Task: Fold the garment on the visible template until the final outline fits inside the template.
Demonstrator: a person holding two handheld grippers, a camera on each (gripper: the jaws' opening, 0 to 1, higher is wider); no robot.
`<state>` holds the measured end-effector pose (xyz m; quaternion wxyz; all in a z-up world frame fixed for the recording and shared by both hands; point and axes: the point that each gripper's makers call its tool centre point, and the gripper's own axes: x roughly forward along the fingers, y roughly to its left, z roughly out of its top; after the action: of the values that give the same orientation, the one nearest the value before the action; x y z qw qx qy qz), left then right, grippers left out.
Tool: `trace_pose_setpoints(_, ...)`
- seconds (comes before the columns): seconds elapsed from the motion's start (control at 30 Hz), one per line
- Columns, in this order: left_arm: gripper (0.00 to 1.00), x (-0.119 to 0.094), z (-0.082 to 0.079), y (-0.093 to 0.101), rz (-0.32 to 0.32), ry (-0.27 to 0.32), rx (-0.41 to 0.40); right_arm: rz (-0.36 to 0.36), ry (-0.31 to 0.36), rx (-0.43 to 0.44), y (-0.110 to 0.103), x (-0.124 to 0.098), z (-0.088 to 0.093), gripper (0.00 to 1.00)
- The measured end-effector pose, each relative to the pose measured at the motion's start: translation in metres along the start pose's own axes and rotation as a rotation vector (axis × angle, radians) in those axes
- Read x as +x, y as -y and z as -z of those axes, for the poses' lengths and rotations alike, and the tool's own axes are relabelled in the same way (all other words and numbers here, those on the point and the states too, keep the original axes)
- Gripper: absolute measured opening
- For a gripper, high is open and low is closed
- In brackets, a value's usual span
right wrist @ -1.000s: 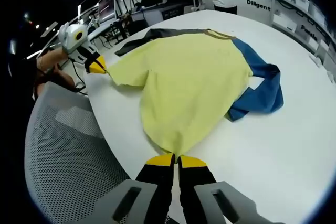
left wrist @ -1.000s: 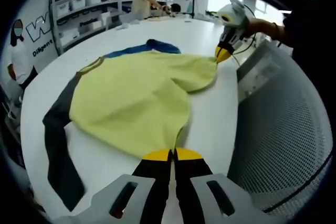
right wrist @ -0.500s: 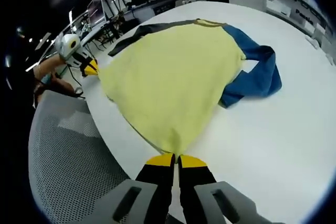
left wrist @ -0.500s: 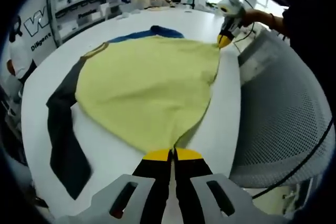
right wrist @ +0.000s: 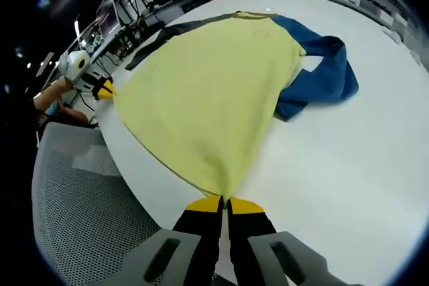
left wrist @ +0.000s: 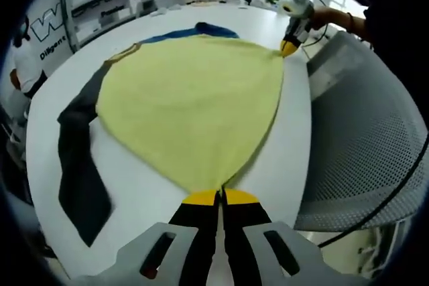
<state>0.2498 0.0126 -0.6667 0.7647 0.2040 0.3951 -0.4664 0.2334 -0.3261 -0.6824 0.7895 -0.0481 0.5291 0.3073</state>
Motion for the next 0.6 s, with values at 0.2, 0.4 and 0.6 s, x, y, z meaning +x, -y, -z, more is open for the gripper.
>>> trace_pose_setpoints(0.2, 0.01, 0.0006, 0.0023, -0.0030, -0.026, 0.030, -0.056, 0.018, -0.001, -0.014, 0.0002, 0.0018, 0.0003, 0.00)
trace_pose_setpoints(0.4, 0.03, 0.0001, 0.0026, -0.0071, -0.062, 0.065, -0.127, 0.029, 0.000, -0.044, -0.0009, 0.0018, 0.0001, 0.00)
trace_pose_setpoints(0.6, 0.12, -0.0029, 0.0017, -0.0057, -0.077, 0.090, -0.149, 0.032, -0.004, -0.037, -0.0009, 0.0013, -0.0013, 0.02)
